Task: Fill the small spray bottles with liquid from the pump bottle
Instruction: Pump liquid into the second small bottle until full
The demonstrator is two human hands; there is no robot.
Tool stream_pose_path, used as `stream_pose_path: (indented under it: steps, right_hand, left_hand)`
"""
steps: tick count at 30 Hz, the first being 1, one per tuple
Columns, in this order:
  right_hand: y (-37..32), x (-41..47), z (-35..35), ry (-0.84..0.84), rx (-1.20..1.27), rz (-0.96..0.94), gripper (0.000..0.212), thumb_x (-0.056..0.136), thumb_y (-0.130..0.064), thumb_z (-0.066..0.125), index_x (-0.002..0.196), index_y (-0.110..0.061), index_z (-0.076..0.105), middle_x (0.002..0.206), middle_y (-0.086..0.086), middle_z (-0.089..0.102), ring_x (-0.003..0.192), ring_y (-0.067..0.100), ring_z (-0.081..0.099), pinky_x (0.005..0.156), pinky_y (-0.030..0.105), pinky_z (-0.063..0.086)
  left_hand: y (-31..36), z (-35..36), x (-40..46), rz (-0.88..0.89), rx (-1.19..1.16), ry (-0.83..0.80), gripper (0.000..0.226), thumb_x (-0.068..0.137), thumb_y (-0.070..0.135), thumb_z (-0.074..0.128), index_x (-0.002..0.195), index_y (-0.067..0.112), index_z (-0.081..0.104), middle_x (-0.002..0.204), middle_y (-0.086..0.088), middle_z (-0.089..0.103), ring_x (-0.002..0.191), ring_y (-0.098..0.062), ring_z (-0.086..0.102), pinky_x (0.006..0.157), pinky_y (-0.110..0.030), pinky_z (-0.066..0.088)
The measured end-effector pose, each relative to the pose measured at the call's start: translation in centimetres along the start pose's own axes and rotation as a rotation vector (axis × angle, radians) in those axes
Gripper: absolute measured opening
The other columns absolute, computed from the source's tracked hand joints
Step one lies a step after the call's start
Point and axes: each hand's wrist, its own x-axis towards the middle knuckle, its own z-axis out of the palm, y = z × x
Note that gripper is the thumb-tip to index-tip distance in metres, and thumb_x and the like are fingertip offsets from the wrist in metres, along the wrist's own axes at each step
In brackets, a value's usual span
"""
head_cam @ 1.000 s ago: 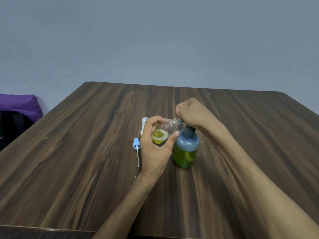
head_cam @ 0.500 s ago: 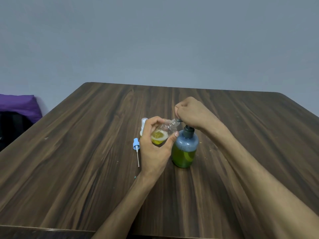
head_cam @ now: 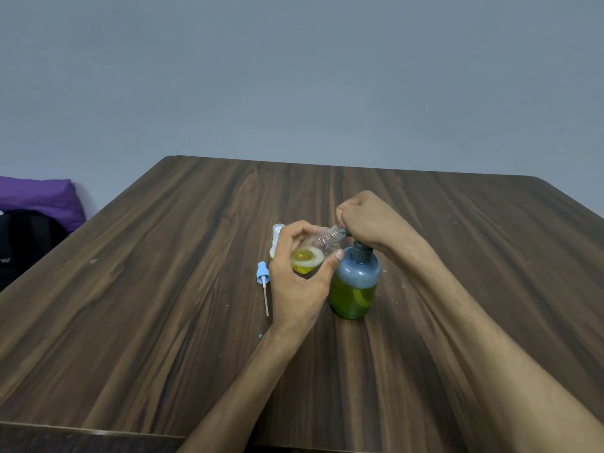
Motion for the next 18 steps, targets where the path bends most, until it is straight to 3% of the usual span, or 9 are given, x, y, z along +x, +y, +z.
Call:
stream_pose_path:
  steps: [5, 10, 13, 18]
  right_hand:
    - [-0.3, 0.09, -0.58, 0.002, 0.034, -0.017, 0.024, 0.075, -0.001, 0.036, 0.055, -0.013, 0.039, 0.04, -0.01, 0.029, 0.054, 0.016, 0.026, 0.05, 0.027, 0.024]
    - [0.0, -0.12, -0.05, 0.0, -0.053, 0.021, 0.029, 0.078, -0.004, 0.04, 0.051, -0.013, 0.046, 0.044, -0.005, 0.041, 0.054, 0.019, 0.037, 0.054, 0.029, 0.031]
    - [-0.54, -0.1, -0.87, 0.002, -0.004, -0.013, 0.023, 0.074, -0.003, 0.037, 0.054, -0.012, 0.042, 0.041, -0.009, 0.033, 0.054, 0.018, 0.03, 0.054, 0.028, 0.028]
    - [-0.2, 0.04, -0.08, 0.007, -0.049, 0.032, 0.026, 0.075, -0.004, 0.039, 0.051, -0.012, 0.046, 0.042, -0.005, 0.04, 0.052, 0.019, 0.036, 0.052, 0.028, 0.03]
  left_hand:
    - [0.15, -0.03, -0.07, 0.016, -0.001, -0.005, 0.046, 0.081, -0.004, 0.089, 0.113, 0.017, 0.062, 0.11, -0.004, 0.069, 0.105, -0.022, 0.071, 0.092, -0.027, 0.056]
    - [0.07, 0.02, -0.08, 0.003, -0.004, 0.001, 0.048, 0.081, -0.005, 0.088, 0.114, 0.017, 0.061, 0.109, -0.004, 0.07, 0.104, -0.018, 0.071, 0.092, -0.025, 0.055]
    - [0.31, 0.02, -0.18, 0.021, 0.015, -0.003, 0.046, 0.081, -0.006, 0.088, 0.113, 0.011, 0.061, 0.109, -0.002, 0.07, 0.104, -0.011, 0.07, 0.091, -0.02, 0.054]
    - [0.18, -0.02, -0.04, 0.016, 0.002, -0.006, 0.048, 0.081, -0.006, 0.088, 0.113, 0.017, 0.061, 0.11, -0.002, 0.07, 0.105, -0.016, 0.07, 0.092, -0.024, 0.055]
